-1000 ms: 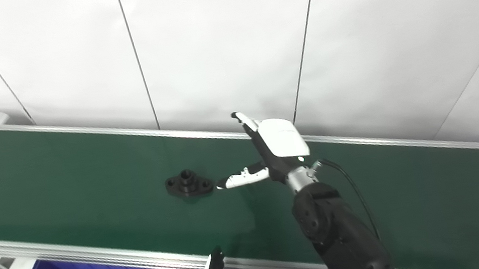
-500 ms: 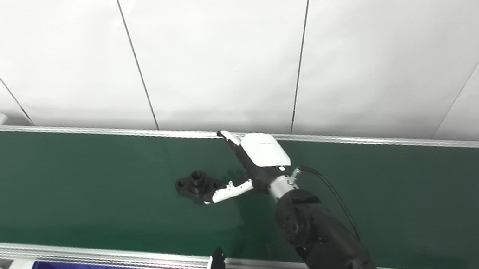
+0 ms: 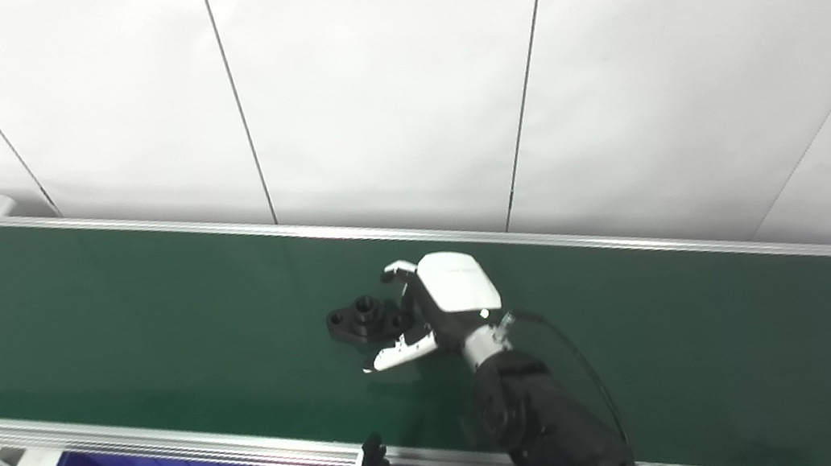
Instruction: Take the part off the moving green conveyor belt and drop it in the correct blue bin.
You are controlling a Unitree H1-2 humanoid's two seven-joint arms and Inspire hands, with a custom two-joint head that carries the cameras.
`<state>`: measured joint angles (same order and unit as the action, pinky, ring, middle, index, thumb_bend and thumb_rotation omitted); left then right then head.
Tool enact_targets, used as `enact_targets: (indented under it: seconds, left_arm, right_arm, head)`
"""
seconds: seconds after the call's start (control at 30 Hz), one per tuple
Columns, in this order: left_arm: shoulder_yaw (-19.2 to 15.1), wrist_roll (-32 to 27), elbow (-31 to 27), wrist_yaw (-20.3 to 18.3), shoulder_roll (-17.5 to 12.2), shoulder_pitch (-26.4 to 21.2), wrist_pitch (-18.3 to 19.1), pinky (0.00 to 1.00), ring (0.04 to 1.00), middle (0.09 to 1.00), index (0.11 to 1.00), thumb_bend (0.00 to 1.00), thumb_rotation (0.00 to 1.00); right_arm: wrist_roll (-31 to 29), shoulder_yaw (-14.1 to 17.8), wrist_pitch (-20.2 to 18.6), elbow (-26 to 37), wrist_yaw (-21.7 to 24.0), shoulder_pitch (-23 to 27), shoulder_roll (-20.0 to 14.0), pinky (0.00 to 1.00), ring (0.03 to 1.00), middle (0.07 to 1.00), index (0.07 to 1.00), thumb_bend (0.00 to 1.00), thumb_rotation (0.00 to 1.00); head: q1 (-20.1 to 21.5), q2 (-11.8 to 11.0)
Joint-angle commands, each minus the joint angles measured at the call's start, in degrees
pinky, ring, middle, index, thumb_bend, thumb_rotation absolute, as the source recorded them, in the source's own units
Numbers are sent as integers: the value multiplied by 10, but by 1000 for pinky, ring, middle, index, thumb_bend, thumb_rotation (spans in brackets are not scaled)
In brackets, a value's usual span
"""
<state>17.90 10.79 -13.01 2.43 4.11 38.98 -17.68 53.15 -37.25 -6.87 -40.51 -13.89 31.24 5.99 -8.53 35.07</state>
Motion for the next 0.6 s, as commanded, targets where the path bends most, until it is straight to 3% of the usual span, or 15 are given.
enact_targets:
  seconds: [0.0, 0.03, 0.13, 0.57]
  left_arm:
    - [32, 8, -15, 8, 34, 18, -13, 990, 977, 1000, 1000, 640, 1000]
    - [33, 8, -17, 9, 36, 20, -10, 990, 977, 1000, 1000, 653, 1000]
    - [37, 7, -23, 10, 37, 26, -1, 992, 978, 1000, 1000, 667, 995]
    - [41, 2, -35, 8, 36, 33, 17, 1000, 972, 1000, 1000, 654, 969]
  right_arm:
    - [19, -25, 21, -15, -30, 11, 17, 194, 263, 389, 656, 766, 385]
    - [24, -34, 21, -27, -41, 13, 17, 162, 224, 337, 547, 599, 221]
    - [43, -64, 4, -53, -56, 17, 11, 124, 182, 281, 497, 524, 128]
    - [68, -99, -24, -93, -114, 9, 13, 81, 141, 246, 486, 516, 115]
  head:
    - [-2, 3]
    - [-2, 3]
    - [-3, 7]
    - [-5, 12]
